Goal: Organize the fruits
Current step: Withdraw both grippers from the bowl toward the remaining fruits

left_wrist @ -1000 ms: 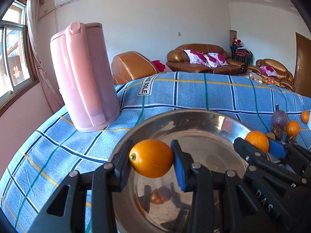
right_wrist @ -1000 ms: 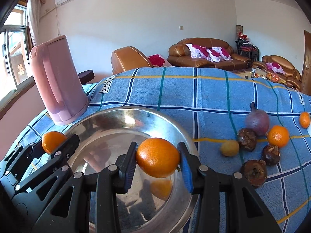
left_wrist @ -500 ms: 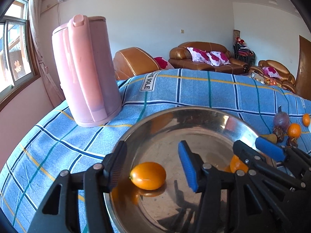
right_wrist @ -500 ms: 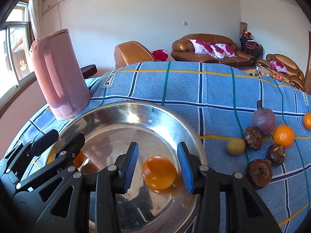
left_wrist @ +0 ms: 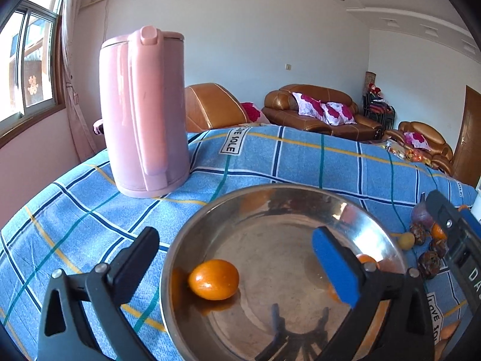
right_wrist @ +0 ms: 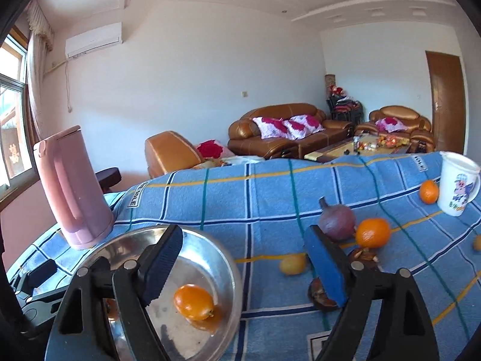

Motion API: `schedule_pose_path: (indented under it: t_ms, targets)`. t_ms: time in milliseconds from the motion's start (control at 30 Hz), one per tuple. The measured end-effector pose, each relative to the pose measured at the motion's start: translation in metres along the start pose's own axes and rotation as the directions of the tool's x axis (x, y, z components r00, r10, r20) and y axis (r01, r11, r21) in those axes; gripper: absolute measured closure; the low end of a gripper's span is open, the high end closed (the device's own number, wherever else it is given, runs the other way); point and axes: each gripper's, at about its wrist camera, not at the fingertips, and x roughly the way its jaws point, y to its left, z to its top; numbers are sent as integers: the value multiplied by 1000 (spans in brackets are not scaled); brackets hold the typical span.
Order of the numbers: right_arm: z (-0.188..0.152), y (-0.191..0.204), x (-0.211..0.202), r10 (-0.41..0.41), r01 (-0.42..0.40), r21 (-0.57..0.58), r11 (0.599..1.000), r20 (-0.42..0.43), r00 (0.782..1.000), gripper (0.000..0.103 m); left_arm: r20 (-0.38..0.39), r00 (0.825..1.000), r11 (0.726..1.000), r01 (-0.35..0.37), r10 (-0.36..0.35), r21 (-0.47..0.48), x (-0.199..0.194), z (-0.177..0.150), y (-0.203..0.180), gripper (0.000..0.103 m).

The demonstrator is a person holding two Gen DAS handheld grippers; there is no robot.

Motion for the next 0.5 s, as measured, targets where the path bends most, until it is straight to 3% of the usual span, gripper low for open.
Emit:
schedule_pose_path:
  t_ms: [133, 500]
  targets:
    - [1, -2, -4, -88, 90, -48, 995, 47, 995, 18, 20, 1000, 1000, -8, 8, 24, -4, 0, -5, 0]
    - [-4, -11, -10, -77, 79, -110, 991, 31, 997, 17, 58, 998, 998, -9, 6, 63, -10, -2, -15, 0]
